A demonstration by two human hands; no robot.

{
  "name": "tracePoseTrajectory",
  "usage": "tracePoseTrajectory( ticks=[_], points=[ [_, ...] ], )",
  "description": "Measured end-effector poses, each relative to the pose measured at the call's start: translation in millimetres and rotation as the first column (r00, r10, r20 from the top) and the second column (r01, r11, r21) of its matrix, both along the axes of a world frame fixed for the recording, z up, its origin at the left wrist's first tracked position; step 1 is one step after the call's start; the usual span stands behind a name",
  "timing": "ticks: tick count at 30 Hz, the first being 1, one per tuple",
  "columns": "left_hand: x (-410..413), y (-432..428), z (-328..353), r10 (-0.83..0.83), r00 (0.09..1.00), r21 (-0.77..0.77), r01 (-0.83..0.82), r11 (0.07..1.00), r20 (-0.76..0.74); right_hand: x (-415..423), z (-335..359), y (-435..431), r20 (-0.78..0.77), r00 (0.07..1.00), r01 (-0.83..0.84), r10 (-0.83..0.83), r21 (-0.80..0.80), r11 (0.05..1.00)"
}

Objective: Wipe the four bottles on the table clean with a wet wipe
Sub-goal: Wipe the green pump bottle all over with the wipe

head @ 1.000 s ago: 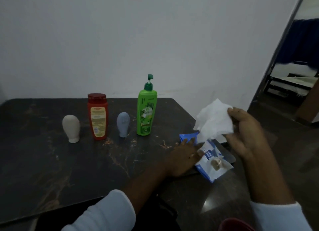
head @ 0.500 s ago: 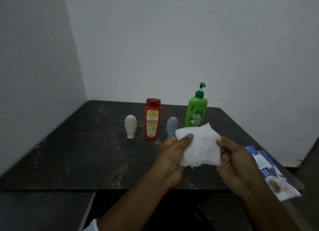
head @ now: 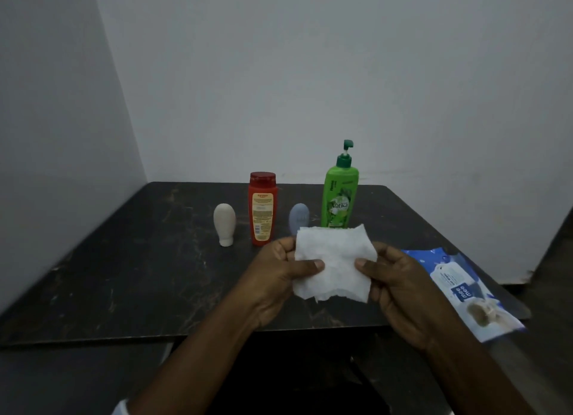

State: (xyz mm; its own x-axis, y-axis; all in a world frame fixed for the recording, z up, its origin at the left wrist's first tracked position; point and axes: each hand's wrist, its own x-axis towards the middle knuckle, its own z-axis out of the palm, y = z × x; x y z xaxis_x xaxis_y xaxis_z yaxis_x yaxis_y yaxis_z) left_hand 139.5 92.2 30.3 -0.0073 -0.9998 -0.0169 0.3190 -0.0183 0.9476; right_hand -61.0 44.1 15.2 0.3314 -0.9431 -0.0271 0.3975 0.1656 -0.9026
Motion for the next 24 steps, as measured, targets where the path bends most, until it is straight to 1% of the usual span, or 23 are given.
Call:
tracePoseTrajectory(
  ticks=[1,3,4,5,7,9,11,13,14,15,16,17,18,19,20,21,22,24],
  points=[
    [4.8,2.3,-0.1,0.026,0.996,-0.105,-0.016,0.994,0.089,-3.6,2.2,1.9,-0.093,0.995,0.004,-0.017,-0.14,0.99],
    [13.7,6.1,-0.9,0.107,0.957,-0.29,-0.026,0.957,0.269,-12.6,4.7,3.7,-0.239,0.969,-0.037,-0.062,-0.39,0.92],
    [17.5,6.6,-2.2,0.135,0.942,-0.34,-0.024,0.94,0.306,-16.5,5.6,3.8,-0.276,0.958,-0.065,-0.071,-0.455,0.888],
    [19.7,6.9,-2.8,0.144,0.941,-0.365,-0.023,0.931,0.307,-19.9,6.9,4.0,-0.298,0.951,-0.082,-0.083,-0.501,0.861],
    [21.6,6.6,-5.4,0.136,0.944,-0.377,-0.013,0.926,0.301,-24.0,7.2,2.8,-0.325,0.941,-0.119,-0.093,-0.576,0.809],
    [20.5,6.7,-8.5,0.102,0.949,-0.338,0.004,0.941,0.297,-24.4,6.0,3.2,-0.356,0.928,-0.158,-0.105,-0.635,0.756],
    [18.8,6.0,-11.3,0.059,0.968,-0.258,0.006,0.966,0.243,-25.3,3.2,2.0,-0.375,0.918,-0.175,-0.128,-0.675,0.717],
    [15.8,5.4,-10.6,0.031,0.988,-0.206,0.0,0.979,0.149,-26.3,2.1,-0.4,-0.358,0.927,-0.17,-0.115,-0.671,0.722],
    [14.2,5.0,-10.4,0.032,0.991,-0.2,-0.007,0.98,0.126,-26.6,0.5,-1.4,-0.31,0.948,-0.151,-0.077,-0.646,0.749],
    [11.9,4.6,-9.0,0.046,0.988,-0.207,-0.015,0.978,0.147,-26.8,-1.1,-2.0,-0.206,0.979,-0.12,-0.003,-0.583,0.804],
    [9.9,3.2,-7.5,0.073,0.976,-0.225,-0.026,0.974,0.204,-25.3,-1.8,-0.6,-0.033,0.995,-0.098,0.094,-0.473,0.876],
    [8.5,1.3,-5.3,0.088,0.955,-0.25,-0.015,0.968,0.282,-22.2,-3.3,1.2,0.158,0.973,-0.11,0.171,-0.334,0.936],
    [7.7,-1.6,-3.2,0.074,0.928,-0.269,0.028,0.963,0.364,-17.3,-6.5,1.7,0.304,0.934,-0.132,0.187,-0.192,0.973],
    [7.0,-5.9,-1.1,0.041,0.895,-0.269,0.09,0.959,0.444,-12.6,-10.3,1.9,0.364,0.915,-0.165,0.172,-0.051,0.985],
    [6.8,-11.8,1.1,0.006,0.856,-0.257,0.148,0.955,0.517,-6.5,-13.2,2.6,0.35,0.922,-0.205,0.167,0.074,0.976],
    [6.3,-18.8,3.5,-0.017,0.81,-0.238,0.193,0.952,0.586,-0.2,-16.0,3.2,0.293,0.936,-0.248,0.195,0.159,0.956],
    [5.3,-26.0,6.1,-0.027,0.76,-0.224,0.224,0.948,0.65,5.5,-18.7,4.7,0.224,0.948,-0.27,0.225,0.197,0.943],
    [3.3,-39.7,10.9,-0.03,0.668,-0.202,0.267,0.942,0.743,11.5,-22.5,3.5,0.149,0.974,-0.203,0.169,0.256,0.945]
  ],
)
